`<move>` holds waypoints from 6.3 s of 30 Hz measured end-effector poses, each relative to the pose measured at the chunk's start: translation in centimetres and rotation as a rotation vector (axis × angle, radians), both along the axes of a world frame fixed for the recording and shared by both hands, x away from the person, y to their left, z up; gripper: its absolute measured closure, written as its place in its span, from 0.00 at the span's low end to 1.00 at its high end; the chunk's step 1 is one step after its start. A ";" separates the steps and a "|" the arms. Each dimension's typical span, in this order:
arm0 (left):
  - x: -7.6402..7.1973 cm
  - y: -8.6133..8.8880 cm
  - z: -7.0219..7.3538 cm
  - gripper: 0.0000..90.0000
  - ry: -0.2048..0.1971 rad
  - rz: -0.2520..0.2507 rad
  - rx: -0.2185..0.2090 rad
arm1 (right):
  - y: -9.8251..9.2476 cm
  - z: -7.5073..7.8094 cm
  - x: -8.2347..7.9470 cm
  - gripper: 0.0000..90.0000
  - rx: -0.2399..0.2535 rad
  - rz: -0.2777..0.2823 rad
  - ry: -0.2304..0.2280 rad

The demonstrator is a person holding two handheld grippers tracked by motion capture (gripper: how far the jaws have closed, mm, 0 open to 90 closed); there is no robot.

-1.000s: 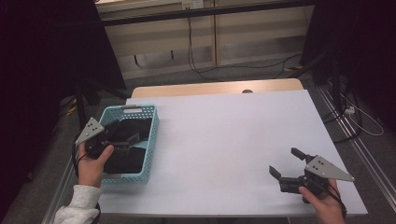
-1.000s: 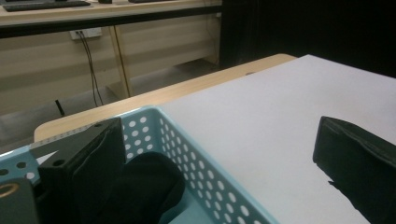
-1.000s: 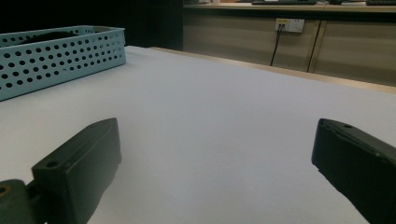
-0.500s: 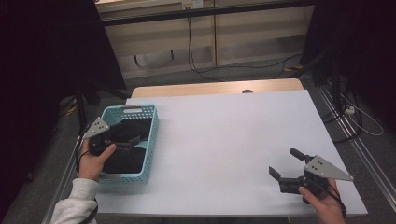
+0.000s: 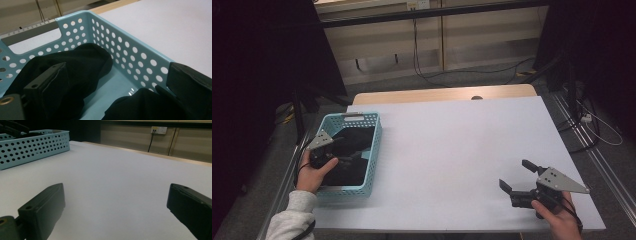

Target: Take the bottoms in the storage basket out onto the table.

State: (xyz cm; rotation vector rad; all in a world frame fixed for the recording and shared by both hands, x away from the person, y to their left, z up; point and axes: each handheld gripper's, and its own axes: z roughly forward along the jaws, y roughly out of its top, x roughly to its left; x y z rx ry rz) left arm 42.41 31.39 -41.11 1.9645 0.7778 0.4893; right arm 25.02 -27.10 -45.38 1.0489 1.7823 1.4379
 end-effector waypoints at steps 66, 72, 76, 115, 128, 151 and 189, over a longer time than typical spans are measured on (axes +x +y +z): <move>1.9 0.2 -4.3 0.42 0.246 -0.012 0.197 | 0.0 -0.1 0.1 0.01 -0.010 0.029 0.008; 2.0 0.3 -4.1 0.57 0.257 0.045 0.176 | 0.1 -0.1 0.1 0.01 -0.012 0.028 0.006; 2.0 0.3 -4.0 0.70 0.283 0.071 0.162 | 0.1 -0.1 0.2 0.01 -0.013 0.027 0.006; 7.8 1.3 0.6 0.55 0.225 0.325 0.112 | 0.0 -0.3 0.6 0.02 -0.007 0.027 0.019; 7.8 1.3 -1.8 0.15 0.286 0.346 0.146 | 0.3 -0.3 0.6 0.02 -0.010 0.049 0.023; 6.3 -0.2 -3.2 0.37 0.395 0.334 0.169 | 0.2 -0.1 0.4 0.02 -0.011 0.053 0.017; 7.1 -2.7 10.2 0.81 0.407 0.336 -0.011 | 0.0 0.0 0.3 0.02 -0.007 0.042 0.013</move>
